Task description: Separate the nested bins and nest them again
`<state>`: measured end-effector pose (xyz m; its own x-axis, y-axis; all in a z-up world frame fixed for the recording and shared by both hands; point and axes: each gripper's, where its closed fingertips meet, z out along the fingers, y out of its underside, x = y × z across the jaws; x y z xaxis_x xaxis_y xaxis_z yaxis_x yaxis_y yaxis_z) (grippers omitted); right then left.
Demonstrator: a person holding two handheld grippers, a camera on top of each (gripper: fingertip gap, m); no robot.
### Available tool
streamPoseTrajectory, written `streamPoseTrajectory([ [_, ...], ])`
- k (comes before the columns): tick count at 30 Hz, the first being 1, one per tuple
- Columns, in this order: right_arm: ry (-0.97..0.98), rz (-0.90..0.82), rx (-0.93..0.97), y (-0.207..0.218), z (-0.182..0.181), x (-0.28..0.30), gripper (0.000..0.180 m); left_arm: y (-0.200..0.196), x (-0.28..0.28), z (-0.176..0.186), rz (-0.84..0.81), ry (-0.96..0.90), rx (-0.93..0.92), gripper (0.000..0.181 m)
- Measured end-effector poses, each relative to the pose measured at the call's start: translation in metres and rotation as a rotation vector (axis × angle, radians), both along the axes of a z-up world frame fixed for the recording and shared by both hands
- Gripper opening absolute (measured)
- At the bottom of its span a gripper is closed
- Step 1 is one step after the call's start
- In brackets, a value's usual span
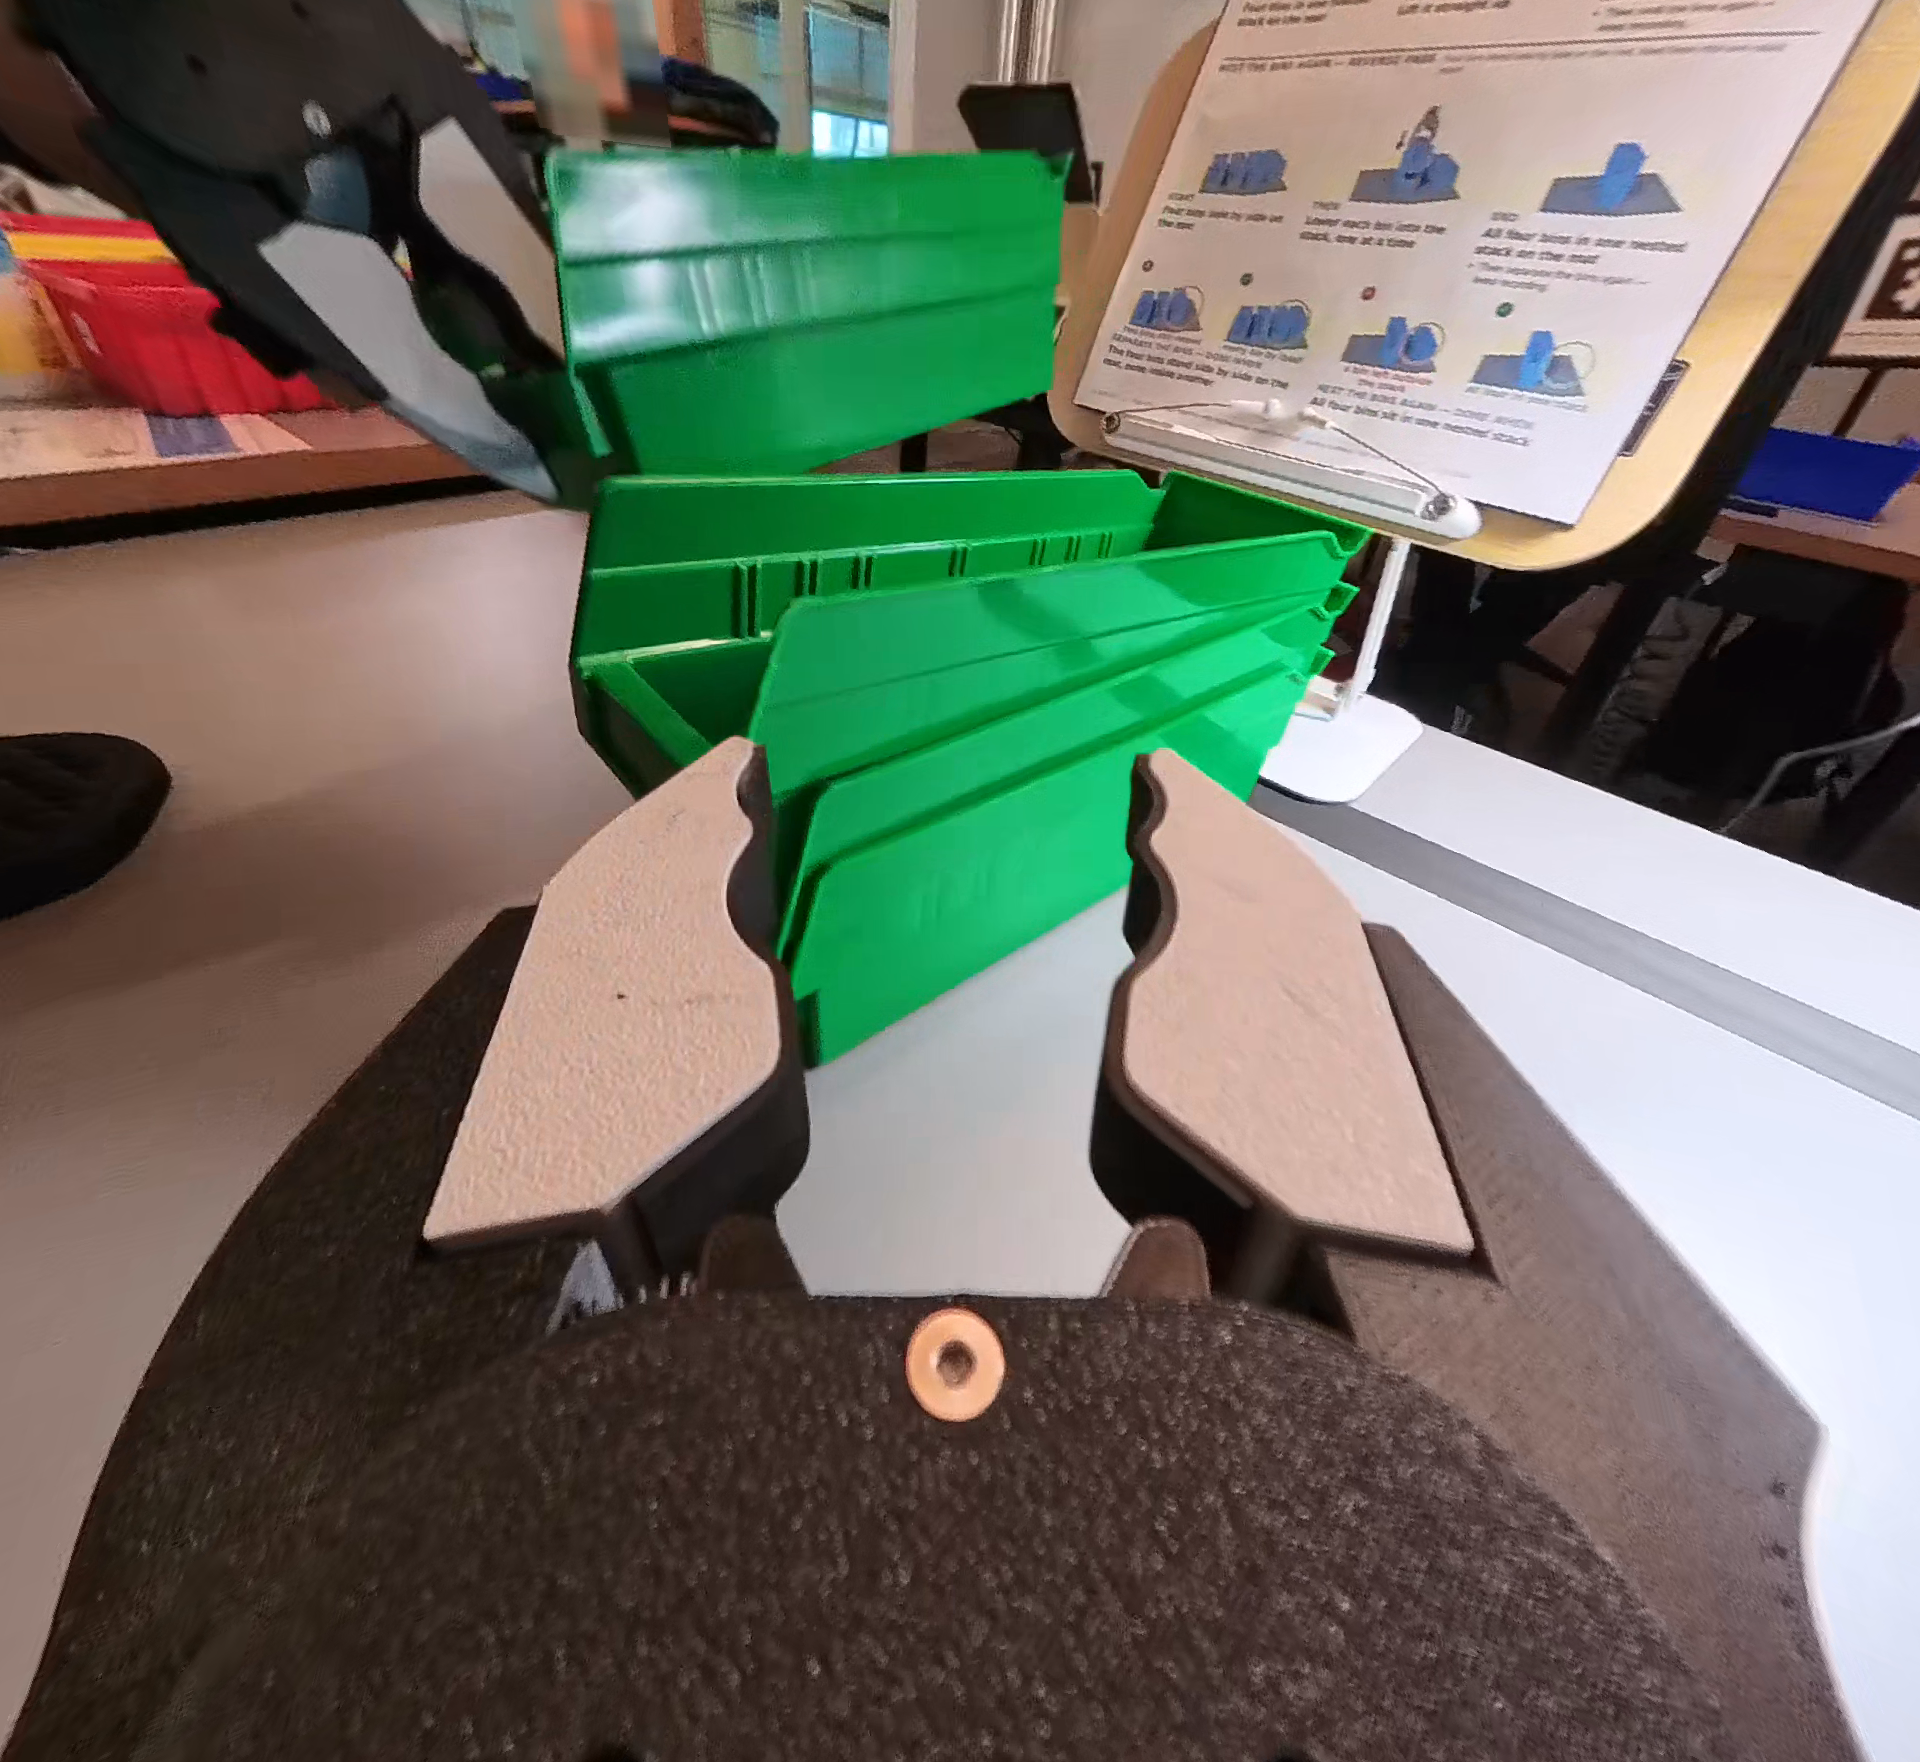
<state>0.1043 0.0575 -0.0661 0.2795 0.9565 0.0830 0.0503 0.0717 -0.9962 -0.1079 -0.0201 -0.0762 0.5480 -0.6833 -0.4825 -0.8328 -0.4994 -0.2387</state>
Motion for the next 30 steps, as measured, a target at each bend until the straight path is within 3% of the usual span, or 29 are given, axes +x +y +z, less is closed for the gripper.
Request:
streamPoseTrajectory([
  [1, 0.002, -0.002, 0.001, 0.001, -0.002, 0.005, 0.066, -0.002, -0.006, -0.011, 0.005, -0.002, -0.01, 0.025],
  [12, 0.095, 0.066, -0.022, 0.012, -0.033, 0.03, 0.064, -0.012, -0.025, -0.112, -0.006, -0.014, -0.067, 0.026],
  [21, 0.103, 0.041, -0.08, 0.023, -0.045, 0.033, 0.062, -0.017, -0.023, -0.136, -0.036, 0.019, -0.056, 0.026],
  [30, 0.085, 0.033, -0.085, 0.023, -0.049, 0.033, 0.063, -0.01, -0.022, -0.132, -0.04, 0.067, 0.026, 0.035],
])
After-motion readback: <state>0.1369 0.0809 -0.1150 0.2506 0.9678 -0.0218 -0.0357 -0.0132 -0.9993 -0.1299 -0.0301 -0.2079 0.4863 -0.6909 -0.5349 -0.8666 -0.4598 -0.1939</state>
